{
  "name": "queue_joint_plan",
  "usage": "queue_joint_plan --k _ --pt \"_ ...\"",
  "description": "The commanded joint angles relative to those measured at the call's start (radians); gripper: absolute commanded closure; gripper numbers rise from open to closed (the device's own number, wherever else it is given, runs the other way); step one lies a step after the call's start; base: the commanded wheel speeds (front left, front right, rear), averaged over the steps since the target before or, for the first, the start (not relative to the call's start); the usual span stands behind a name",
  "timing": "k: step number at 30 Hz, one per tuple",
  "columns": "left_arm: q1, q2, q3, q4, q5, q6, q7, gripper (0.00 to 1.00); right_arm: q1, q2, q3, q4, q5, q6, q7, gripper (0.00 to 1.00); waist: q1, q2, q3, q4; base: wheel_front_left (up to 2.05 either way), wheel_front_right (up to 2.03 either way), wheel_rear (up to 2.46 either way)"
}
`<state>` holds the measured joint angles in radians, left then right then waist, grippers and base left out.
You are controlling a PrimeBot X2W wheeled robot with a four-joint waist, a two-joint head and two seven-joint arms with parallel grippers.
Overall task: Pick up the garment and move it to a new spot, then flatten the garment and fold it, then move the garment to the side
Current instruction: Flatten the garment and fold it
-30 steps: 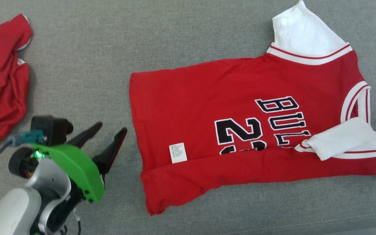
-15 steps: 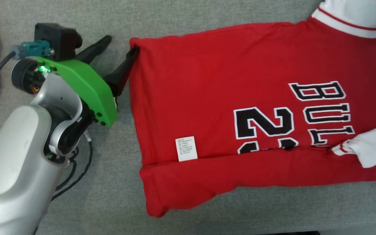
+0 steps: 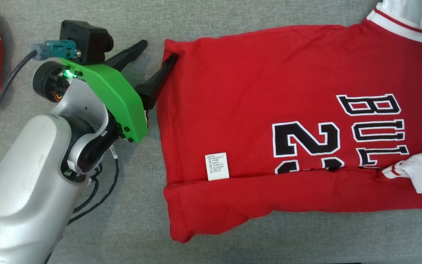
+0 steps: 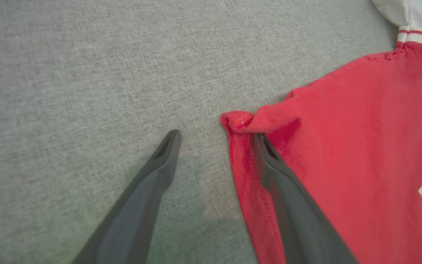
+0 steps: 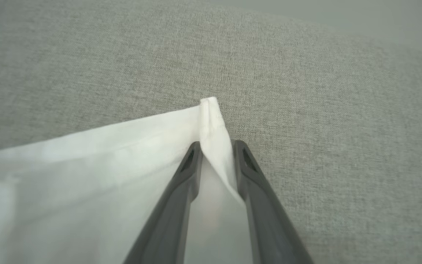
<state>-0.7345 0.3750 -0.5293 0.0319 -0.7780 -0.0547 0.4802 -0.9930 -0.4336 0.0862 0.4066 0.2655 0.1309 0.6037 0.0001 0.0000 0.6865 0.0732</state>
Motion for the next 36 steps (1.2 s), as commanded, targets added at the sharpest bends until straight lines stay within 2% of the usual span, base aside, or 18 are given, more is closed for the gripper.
queue_joint_plan --k 1,5,6,7,8,9,17,29,36 --pt "0.022 -0.01 -0.03 0.012 -0.003 -0.01 0.022 0.0 0.018 0.005 0.012 0.026 0.01 0.0 0.004 0.49 -0.0001 0.0 -0.006 -0.006 0.0 0.0 0.0" --pt "0.005 -0.014 -0.04 0.01 0.003 -0.01 0.034 0.0 0.015 0.015 0.028 0.037 0.023 0.0 0.004 0.59 -0.0001 0.0 -0.004 -0.009 0.0 0.0 0.0" --pt "-0.001 -0.016 -0.045 0.015 0.005 -0.013 0.037 0.0 0.017 0.018 0.037 0.042 0.026 0.0 0.003 0.69 -0.0001 0.0 -0.004 -0.009 0.0 0.0 0.0" --pt "-0.005 -0.018 -0.048 0.021 0.007 -0.013 0.034 0.4 0.018 0.02 0.046 0.046 0.031 0.0 -0.001 0.96 -0.0001 0.0 -0.004 -0.01 0.0 0.0 0.0" --pt "-0.008 -0.02 -0.049 0.027 0.007 -0.014 0.031 0.8 0.02 0.024 0.051 0.049 0.038 0.0 -0.004 1.0 -0.0001 0.0 -0.004 -0.01 0.0 0.0 0.0" --pt "-0.012 -0.021 -0.054 0.033 0.011 -0.018 0.029 1.0 0.023 0.027 0.062 0.05 0.05 0.0 -0.008 1.0 -0.0001 0.0 -0.006 -0.011 0.0 0.0 0.0" --pt "-0.024 -0.003 -0.045 0.041 0.021 -0.038 -0.033 1.0 -0.018 0.011 0.039 0.049 0.063 0.0 -0.154 1.0 -0.0001 0.0 -0.026 -0.011 0.0 0.0 0.0" --pt "0.029 0.014 0.014 -0.019 0.003 0.0 -0.112 1.0 0.013 -0.023 0.009 0.038 0.106 0.0 -0.27 1.0 -0.0001 0.0 -0.113 -0.01 0.0 0.0 0.0" --pt "0.101 0.006 0.021 -0.058 -0.011 0.015 -0.156 1.0 0.123 -0.06 -0.016 -0.023 0.16 0.0 -0.301 1.0 -0.0001 0.0 -0.177 -0.023 0.0 0.0 0.0"
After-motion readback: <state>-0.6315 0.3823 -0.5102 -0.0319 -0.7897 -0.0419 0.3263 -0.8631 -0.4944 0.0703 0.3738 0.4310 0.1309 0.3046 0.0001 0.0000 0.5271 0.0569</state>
